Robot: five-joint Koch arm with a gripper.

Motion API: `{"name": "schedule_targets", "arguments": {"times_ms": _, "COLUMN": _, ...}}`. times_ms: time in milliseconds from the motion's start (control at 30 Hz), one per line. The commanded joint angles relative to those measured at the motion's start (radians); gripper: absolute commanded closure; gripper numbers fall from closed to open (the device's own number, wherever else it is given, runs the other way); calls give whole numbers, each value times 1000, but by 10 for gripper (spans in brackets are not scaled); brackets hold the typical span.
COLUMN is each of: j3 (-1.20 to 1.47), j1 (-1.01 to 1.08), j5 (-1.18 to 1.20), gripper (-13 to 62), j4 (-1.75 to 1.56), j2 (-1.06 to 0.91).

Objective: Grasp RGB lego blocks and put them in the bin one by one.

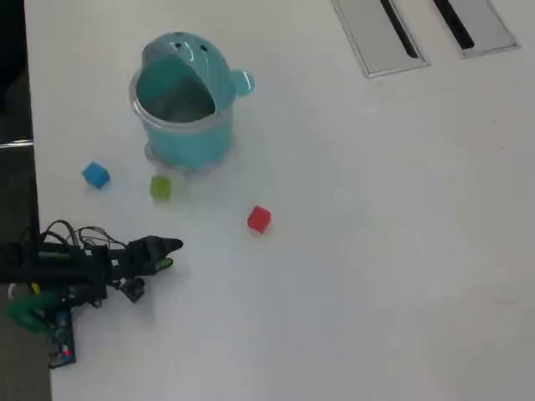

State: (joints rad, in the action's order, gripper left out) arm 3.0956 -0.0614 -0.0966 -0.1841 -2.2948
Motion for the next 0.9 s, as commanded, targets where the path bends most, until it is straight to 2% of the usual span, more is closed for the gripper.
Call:
{"name": "schedule_targets", "arguments": {"times_ms": 0, "j3": 74, "j1": 2, "j5": 28, "gripper": 149, "j4": -86, "j2": -64}}
{"name": "schedule_targets", "arguments": {"times_ms": 667, "j3": 74, "j1": 9, "j5": -221, "gripper": 156, "j4": -555, "j2": -66}}
{"name": "schedule_targets", "arguments": {"times_ms": 867, "j3": 74, "j1": 3, "j5": -380, "gripper": 156, "j4": -653, "j2": -66}}
